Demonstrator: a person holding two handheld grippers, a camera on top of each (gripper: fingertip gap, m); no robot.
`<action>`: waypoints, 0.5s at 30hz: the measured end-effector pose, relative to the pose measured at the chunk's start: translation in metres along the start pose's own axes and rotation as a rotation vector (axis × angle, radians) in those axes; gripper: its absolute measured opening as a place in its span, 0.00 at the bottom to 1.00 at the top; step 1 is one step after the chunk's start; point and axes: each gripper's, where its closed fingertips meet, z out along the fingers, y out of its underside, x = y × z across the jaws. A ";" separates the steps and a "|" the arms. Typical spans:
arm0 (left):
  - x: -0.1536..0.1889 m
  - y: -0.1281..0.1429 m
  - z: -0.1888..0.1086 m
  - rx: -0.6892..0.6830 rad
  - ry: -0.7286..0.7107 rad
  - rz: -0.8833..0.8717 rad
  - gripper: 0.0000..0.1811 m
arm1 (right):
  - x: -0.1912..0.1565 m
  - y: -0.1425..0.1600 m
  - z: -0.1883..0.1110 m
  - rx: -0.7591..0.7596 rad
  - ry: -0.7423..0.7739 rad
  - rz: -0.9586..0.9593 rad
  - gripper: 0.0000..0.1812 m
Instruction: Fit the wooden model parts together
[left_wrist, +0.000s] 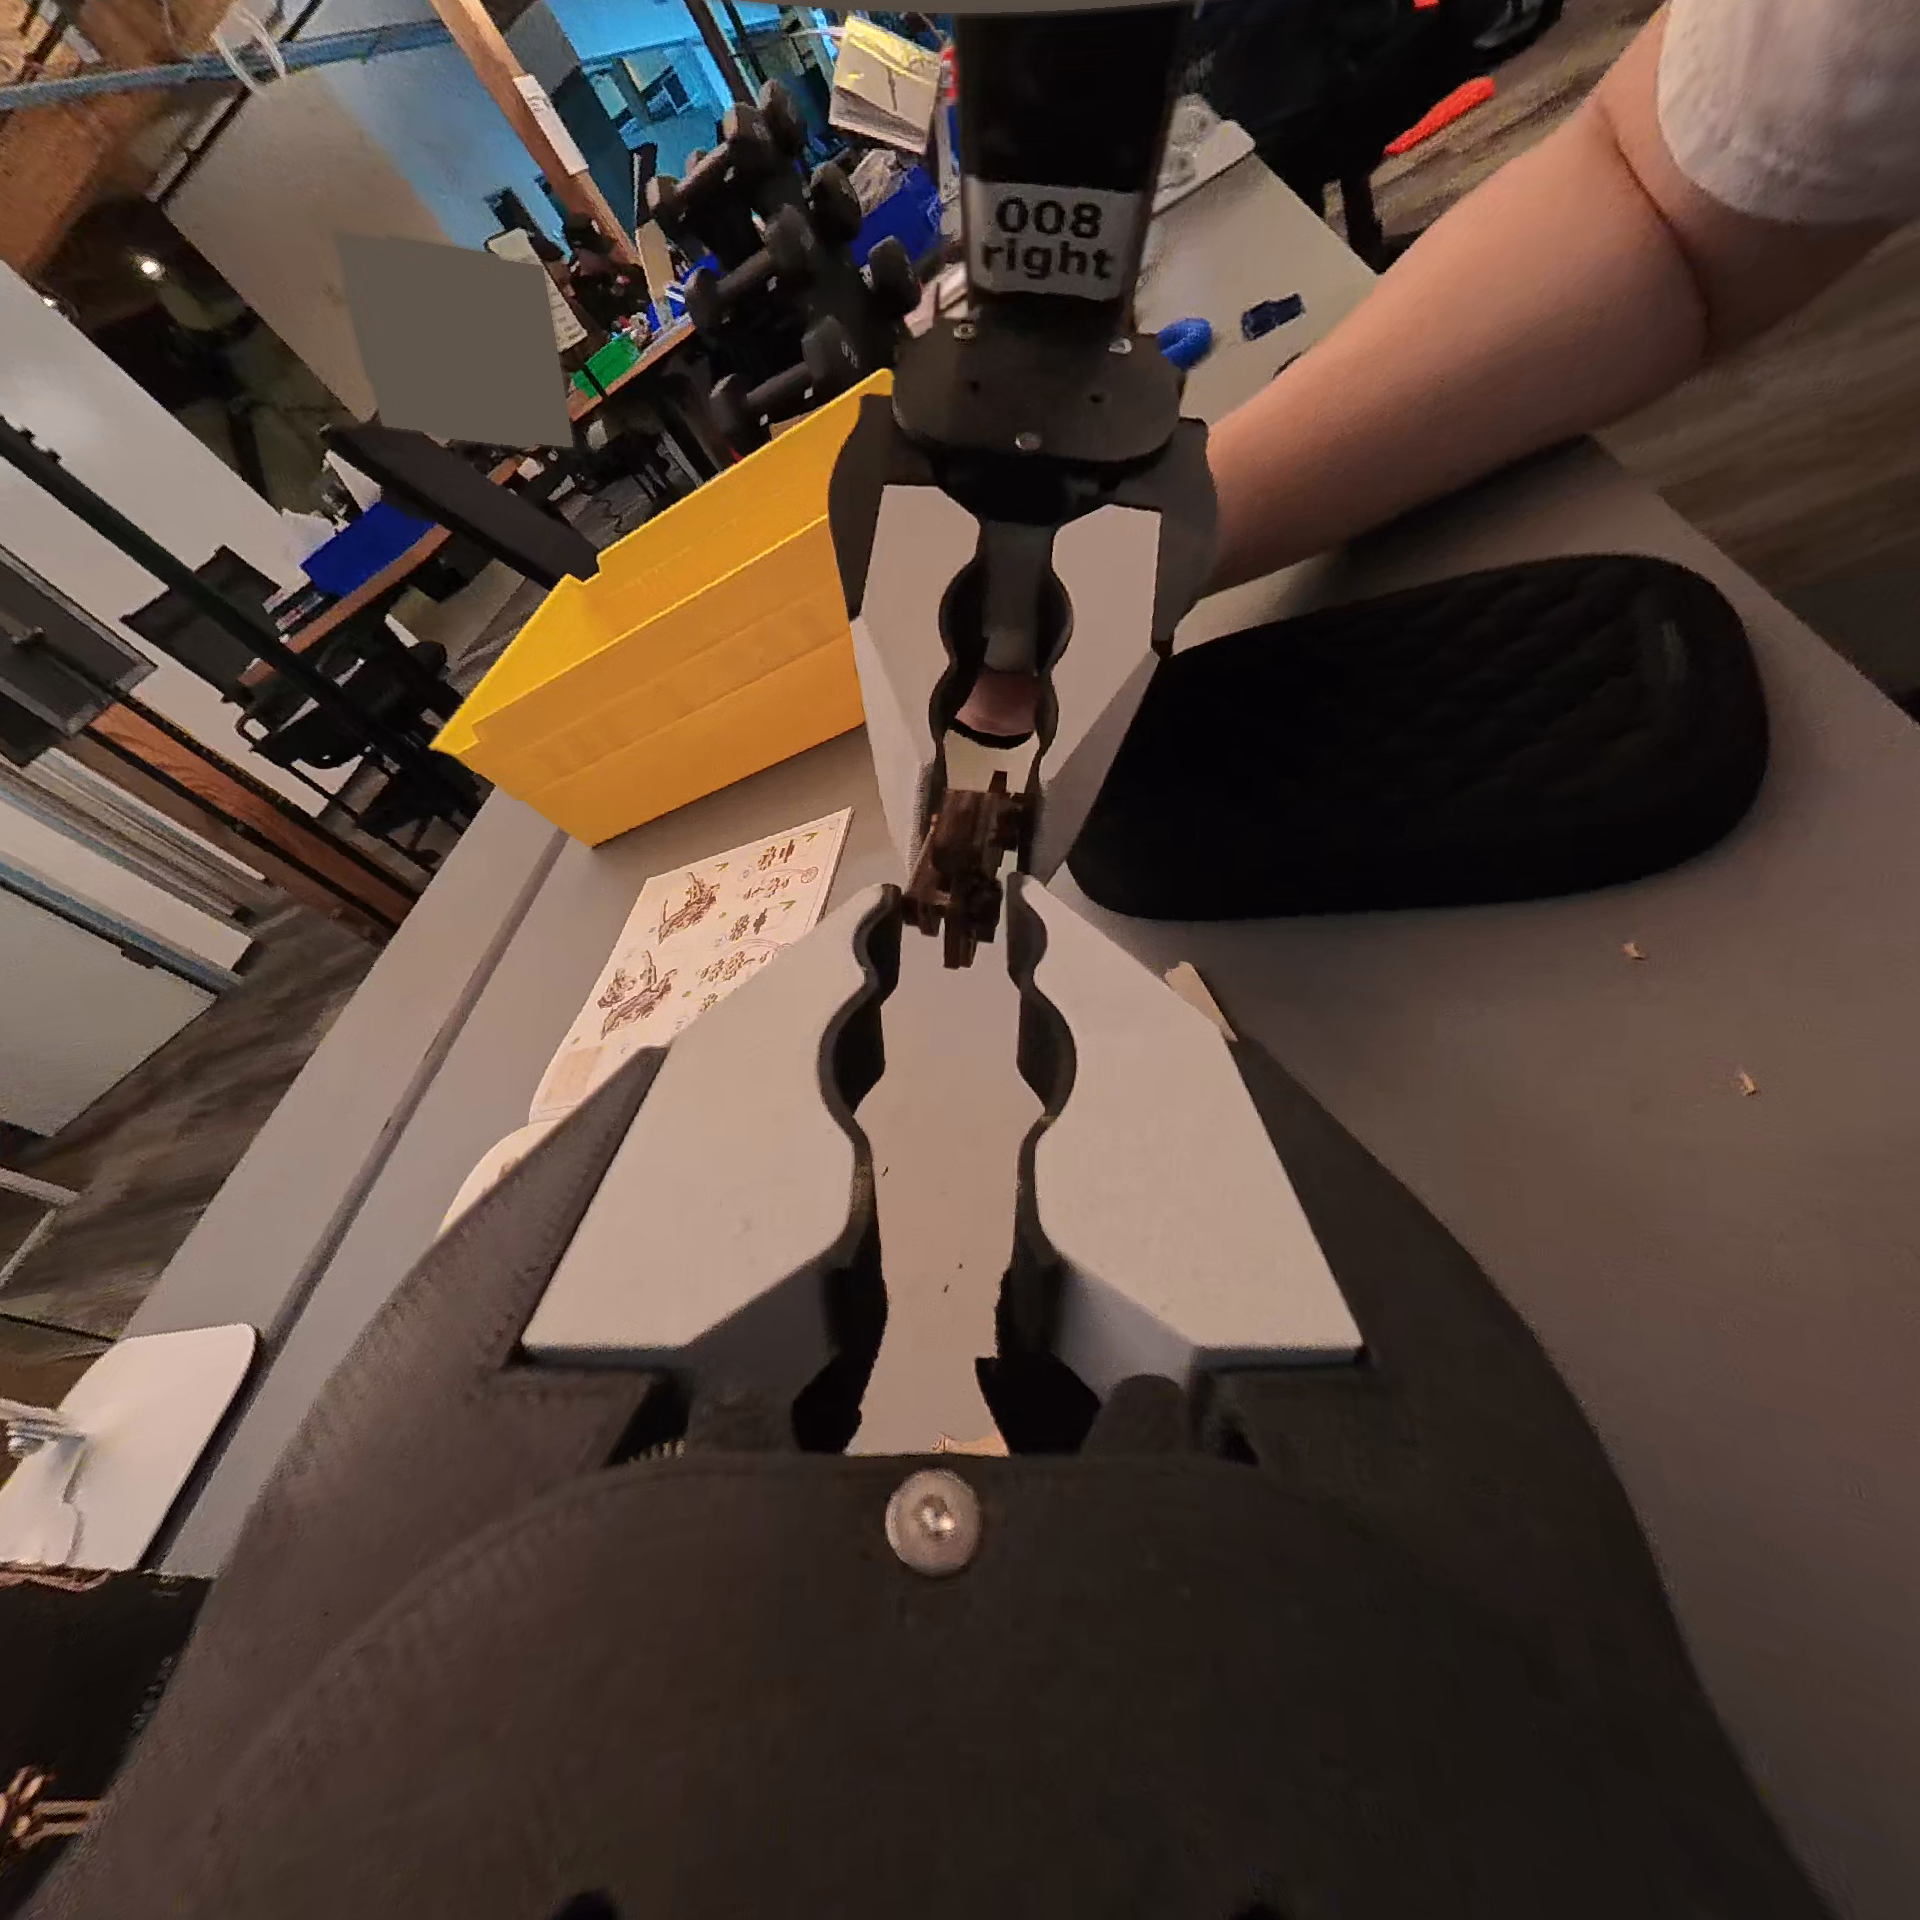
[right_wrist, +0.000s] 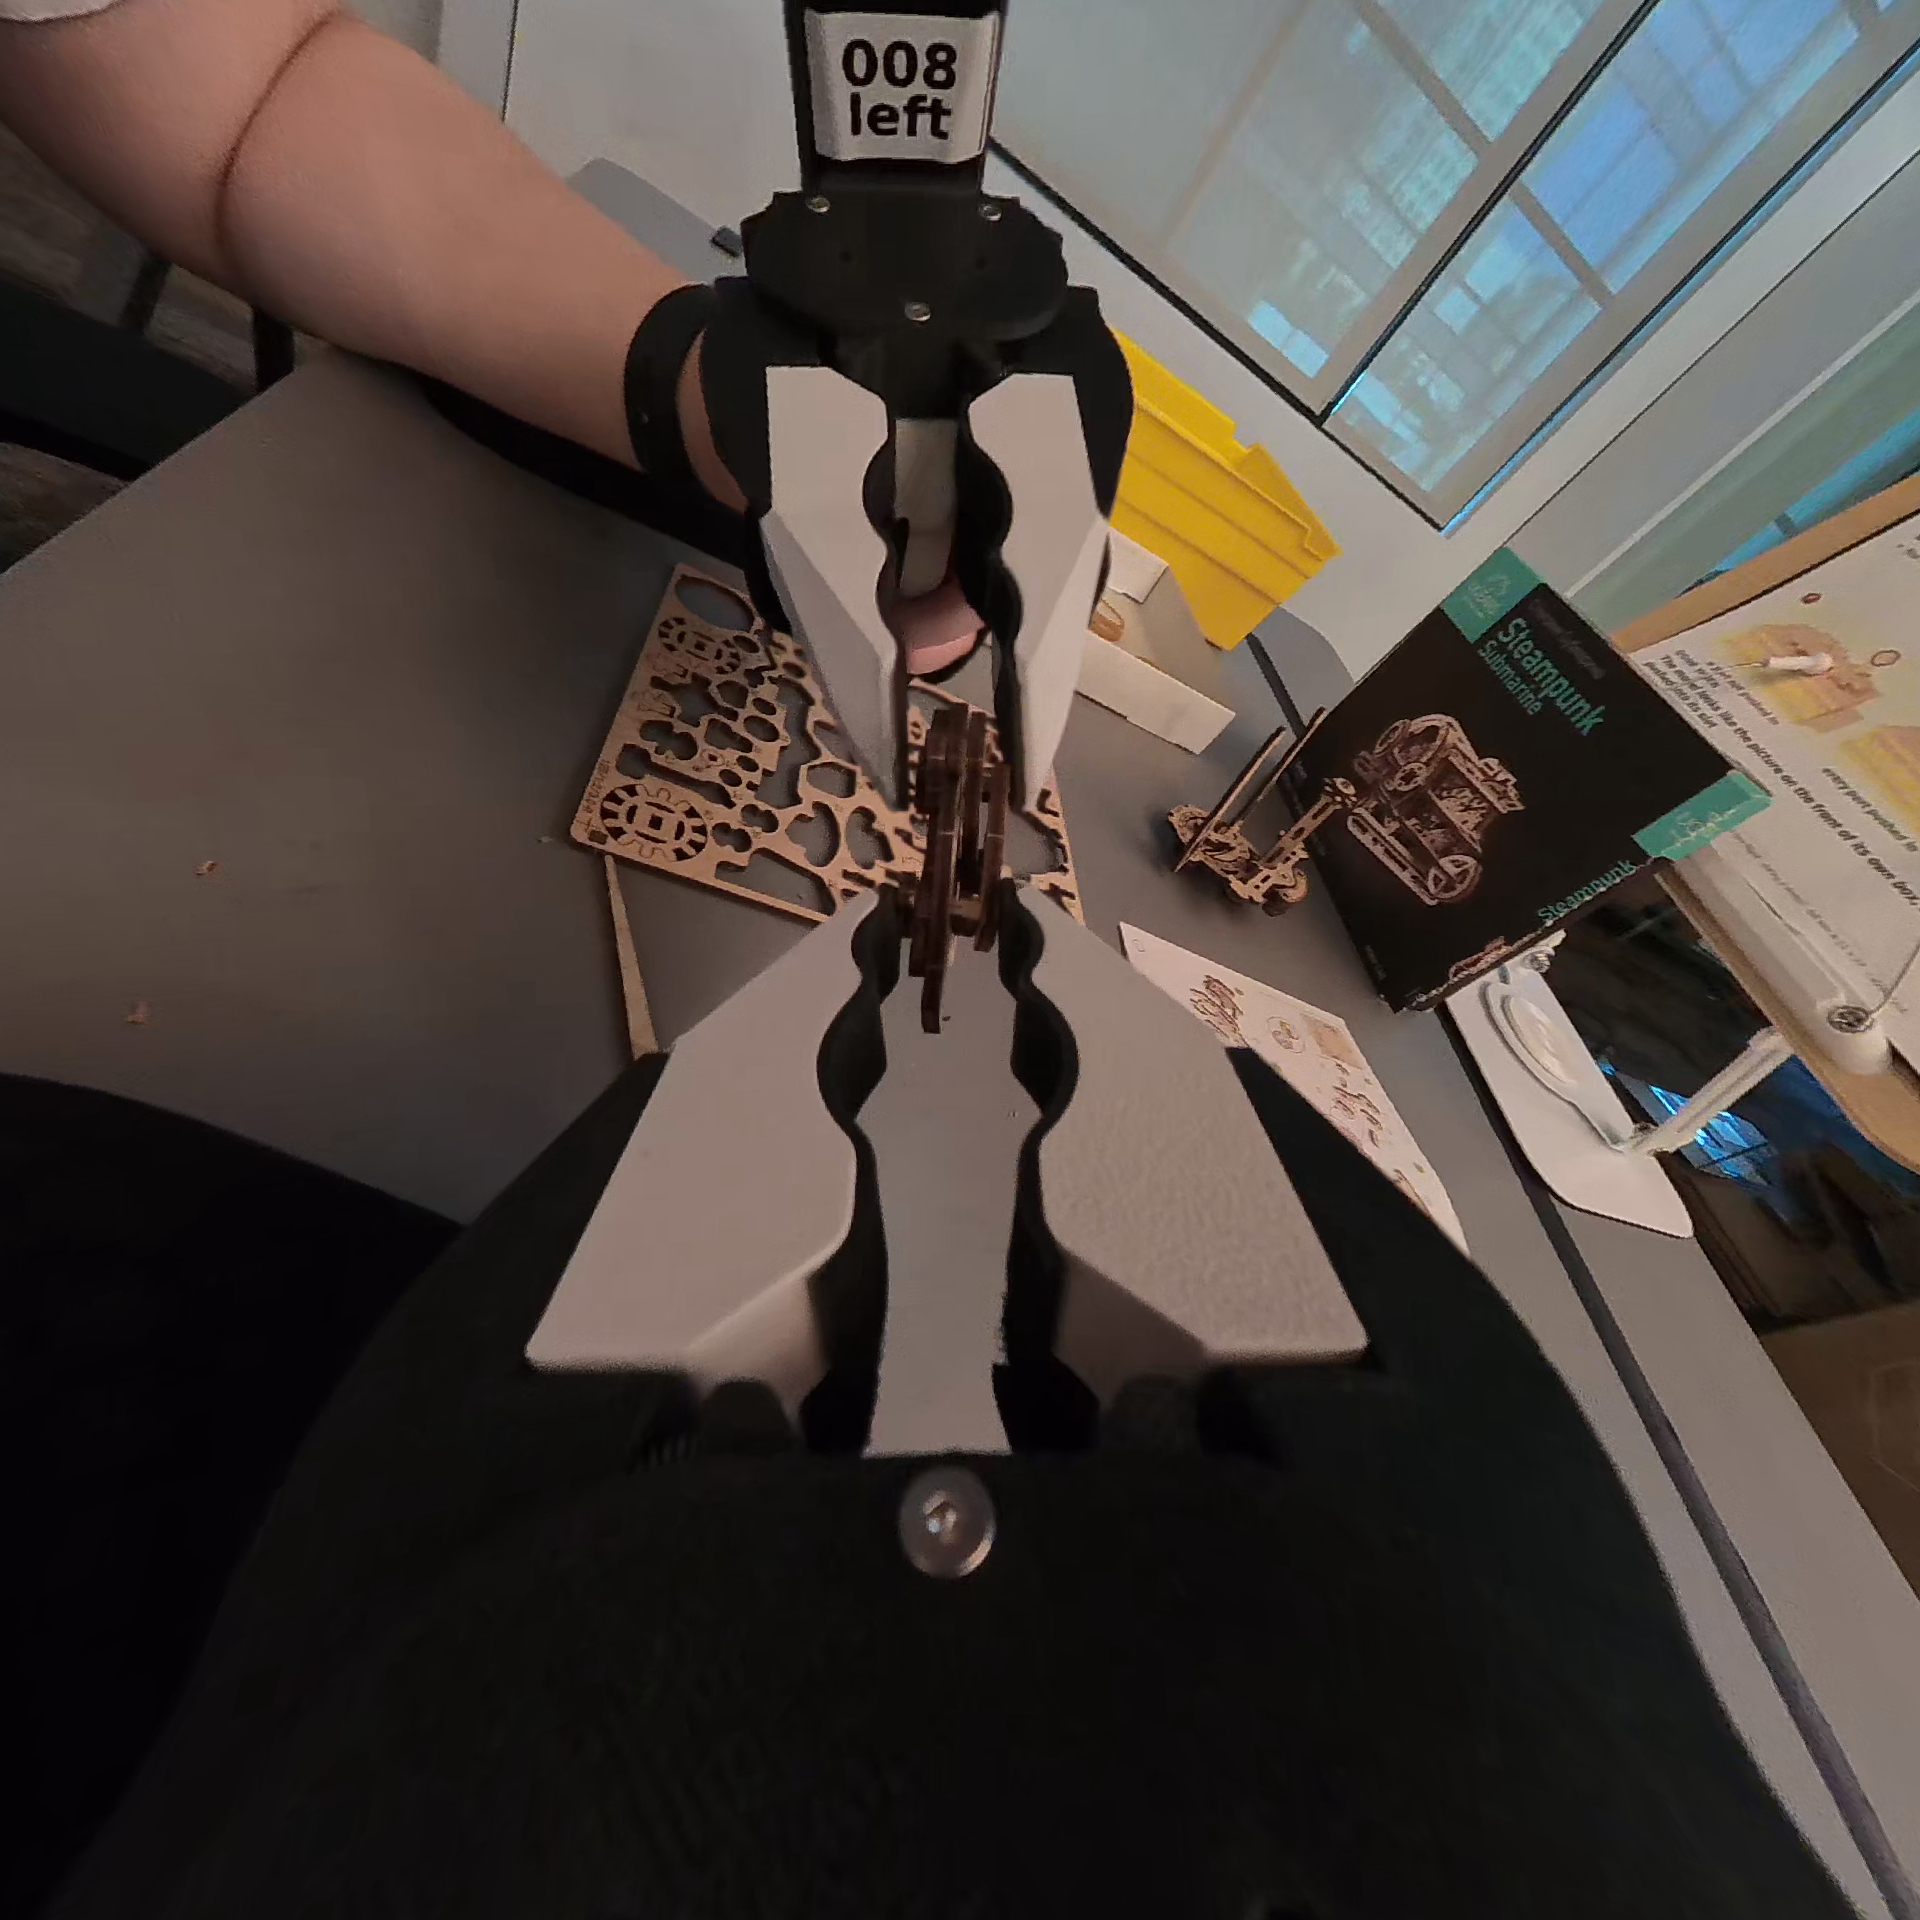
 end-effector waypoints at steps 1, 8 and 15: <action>0.002 0.001 0.001 -0.004 0.008 0.003 0.10 | -0.002 0.000 0.001 -0.001 -0.009 -0.004 0.09; 0.007 0.007 0.002 -0.081 0.061 -0.022 0.09 | -0.010 0.011 0.008 -0.053 -0.063 0.029 0.11; 0.006 0.014 0.004 -0.141 0.068 -0.074 0.09 | -0.009 0.006 0.011 -0.064 -0.035 0.034 0.14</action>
